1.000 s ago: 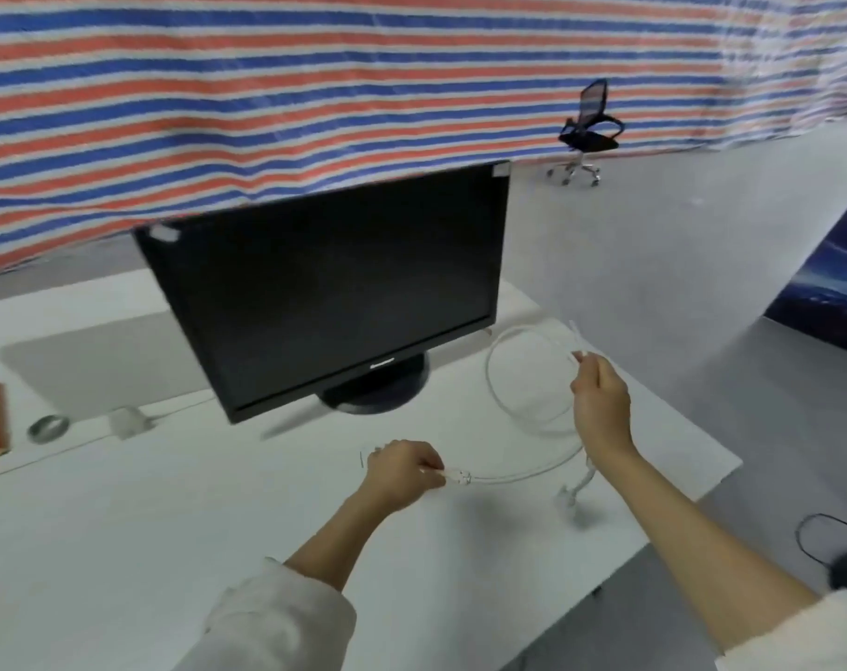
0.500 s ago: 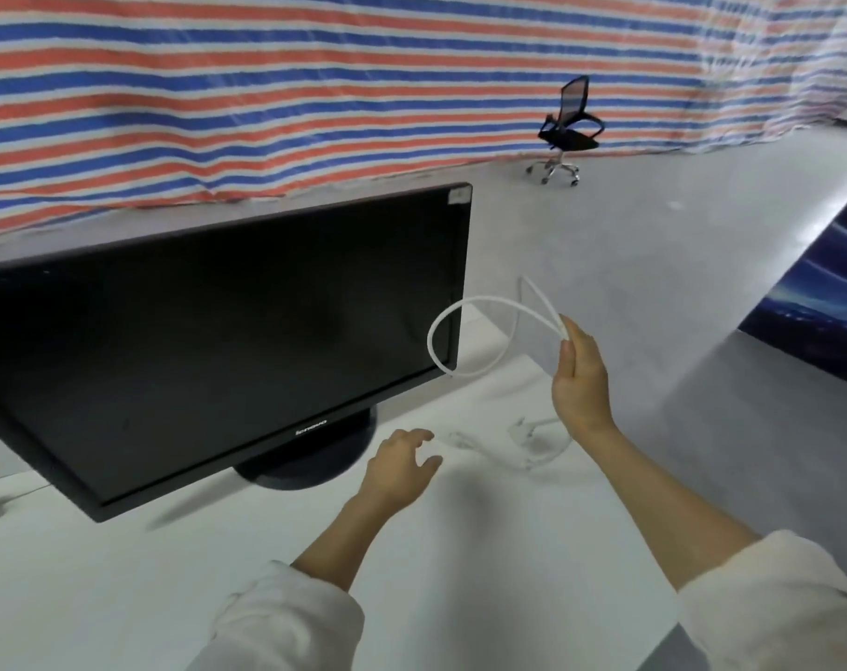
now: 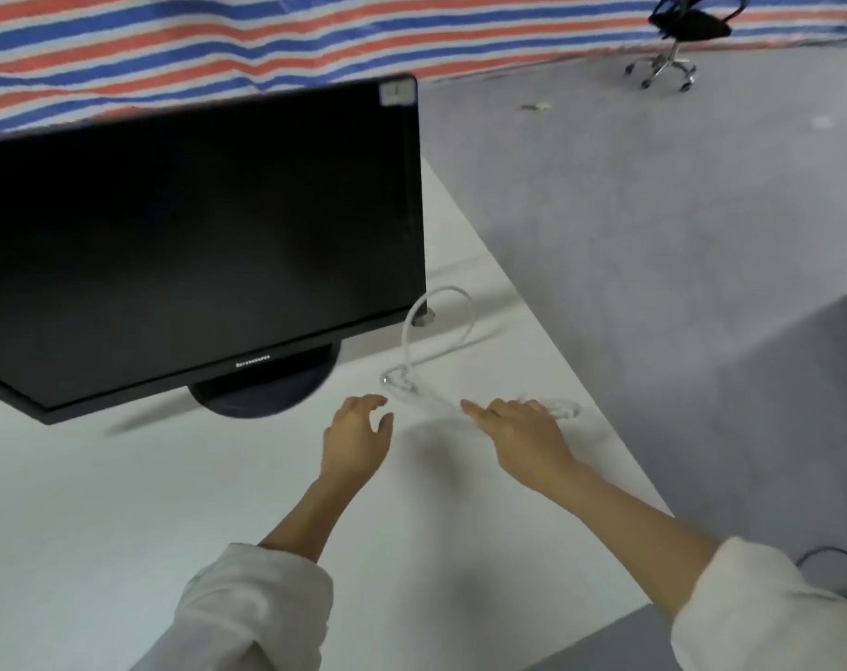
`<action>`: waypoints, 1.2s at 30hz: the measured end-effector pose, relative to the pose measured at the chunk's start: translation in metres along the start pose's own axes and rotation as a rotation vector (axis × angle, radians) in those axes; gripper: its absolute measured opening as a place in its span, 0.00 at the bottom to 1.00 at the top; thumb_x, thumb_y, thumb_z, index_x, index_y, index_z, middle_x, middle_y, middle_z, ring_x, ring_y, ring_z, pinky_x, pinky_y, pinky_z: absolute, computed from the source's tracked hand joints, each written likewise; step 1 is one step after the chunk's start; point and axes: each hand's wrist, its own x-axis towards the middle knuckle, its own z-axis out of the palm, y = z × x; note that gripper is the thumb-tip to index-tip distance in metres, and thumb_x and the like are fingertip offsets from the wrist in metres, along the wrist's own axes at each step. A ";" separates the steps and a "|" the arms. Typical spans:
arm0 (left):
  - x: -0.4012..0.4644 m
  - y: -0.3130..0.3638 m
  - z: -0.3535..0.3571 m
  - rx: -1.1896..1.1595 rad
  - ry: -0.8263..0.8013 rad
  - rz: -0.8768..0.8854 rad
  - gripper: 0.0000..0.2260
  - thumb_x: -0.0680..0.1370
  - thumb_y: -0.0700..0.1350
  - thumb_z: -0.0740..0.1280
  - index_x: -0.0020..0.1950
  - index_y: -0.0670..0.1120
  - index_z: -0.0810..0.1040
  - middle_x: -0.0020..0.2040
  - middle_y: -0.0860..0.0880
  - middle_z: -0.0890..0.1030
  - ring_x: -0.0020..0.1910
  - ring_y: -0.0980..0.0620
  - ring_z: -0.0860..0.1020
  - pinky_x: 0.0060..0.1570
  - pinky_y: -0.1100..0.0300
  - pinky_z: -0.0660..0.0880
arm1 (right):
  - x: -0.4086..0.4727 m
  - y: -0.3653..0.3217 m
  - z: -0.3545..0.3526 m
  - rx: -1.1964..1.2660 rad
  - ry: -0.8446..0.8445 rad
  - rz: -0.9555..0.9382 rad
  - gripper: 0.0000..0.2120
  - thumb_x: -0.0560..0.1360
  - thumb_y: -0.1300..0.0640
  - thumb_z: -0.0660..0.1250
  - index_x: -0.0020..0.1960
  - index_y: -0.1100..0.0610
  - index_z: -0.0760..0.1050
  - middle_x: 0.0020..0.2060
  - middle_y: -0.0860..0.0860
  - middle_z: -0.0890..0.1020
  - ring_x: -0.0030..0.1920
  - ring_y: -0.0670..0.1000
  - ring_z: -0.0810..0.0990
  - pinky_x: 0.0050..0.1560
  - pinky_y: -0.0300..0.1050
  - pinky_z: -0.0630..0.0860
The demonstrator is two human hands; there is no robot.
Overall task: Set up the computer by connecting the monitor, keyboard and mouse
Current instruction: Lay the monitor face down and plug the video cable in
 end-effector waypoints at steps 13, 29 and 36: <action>-0.024 -0.014 -0.010 0.083 0.053 -0.053 0.16 0.79 0.45 0.63 0.67 0.46 0.72 0.66 0.47 0.71 0.65 0.46 0.70 0.63 0.51 0.67 | -0.004 -0.010 0.005 0.205 -0.331 0.207 0.20 0.79 0.56 0.54 0.70 0.50 0.68 0.66 0.49 0.70 0.68 0.50 0.65 0.65 0.43 0.62; 0.087 0.084 -0.249 0.523 0.700 0.451 0.19 0.76 0.49 0.66 0.66 0.50 0.71 0.66 0.49 0.71 0.67 0.47 0.67 0.66 0.49 0.62 | 0.221 -0.078 -0.215 0.339 0.550 0.093 0.16 0.78 0.56 0.60 0.65 0.54 0.69 0.64 0.51 0.71 0.66 0.52 0.67 0.66 0.47 0.64; 0.135 0.081 -0.280 0.669 0.507 0.298 0.31 0.74 0.62 0.65 0.73 0.57 0.57 0.72 0.52 0.65 0.73 0.49 0.59 0.72 0.44 0.50 | 0.289 -0.091 -0.235 -0.039 0.209 -0.058 0.27 0.76 0.38 0.59 0.71 0.48 0.61 0.69 0.51 0.68 0.70 0.54 0.64 0.71 0.62 0.52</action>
